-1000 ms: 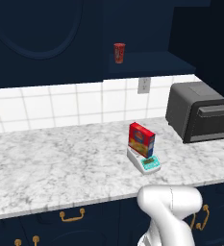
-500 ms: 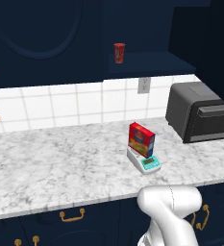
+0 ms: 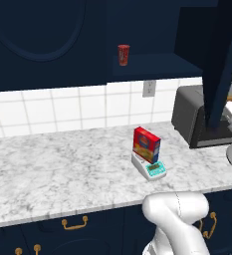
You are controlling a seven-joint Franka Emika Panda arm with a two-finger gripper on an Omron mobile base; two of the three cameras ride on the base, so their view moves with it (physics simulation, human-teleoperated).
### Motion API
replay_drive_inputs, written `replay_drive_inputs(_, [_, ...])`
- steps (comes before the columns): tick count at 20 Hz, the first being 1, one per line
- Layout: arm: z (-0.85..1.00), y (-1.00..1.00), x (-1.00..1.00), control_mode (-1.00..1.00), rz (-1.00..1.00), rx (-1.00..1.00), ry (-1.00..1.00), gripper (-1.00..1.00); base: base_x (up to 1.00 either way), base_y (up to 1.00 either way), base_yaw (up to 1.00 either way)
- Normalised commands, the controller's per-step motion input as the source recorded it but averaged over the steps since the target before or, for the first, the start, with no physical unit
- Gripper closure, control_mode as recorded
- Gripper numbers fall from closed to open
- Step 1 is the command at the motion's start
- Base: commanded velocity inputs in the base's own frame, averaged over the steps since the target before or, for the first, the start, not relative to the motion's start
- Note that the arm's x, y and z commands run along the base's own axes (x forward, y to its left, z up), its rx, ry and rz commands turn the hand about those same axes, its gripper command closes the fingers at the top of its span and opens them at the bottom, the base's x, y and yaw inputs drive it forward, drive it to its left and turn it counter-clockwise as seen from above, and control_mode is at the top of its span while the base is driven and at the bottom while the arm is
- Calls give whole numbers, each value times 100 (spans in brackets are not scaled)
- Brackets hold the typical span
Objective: Pick the boxed food and place it on the digital scale for weighing, and close the cabinet.
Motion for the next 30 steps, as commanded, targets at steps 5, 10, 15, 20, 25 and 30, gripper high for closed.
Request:
replay_drive_inputs(5, [1,76,100,-100,-14,-8,0,-100,0,0,0])
replay_drive_inputs(10, [17,34,68,-100,-23,-2,0,-100,0,0,0])
replay_drive_inputs(15, [13,31,76,-100,-25,-1,3,-100,0,0,0])
replay_drive_inputs(20, [-1,30,80,-100,-10,-5,7,-100,0,0,0])
replay_drive_inputs(25, [-3,24,85,-100,-21,-13,0,-100,0,0,0])
replay_drive_inputs(30, [-5,5,98,-100,-21,-7,-1,-100,0,0,0])
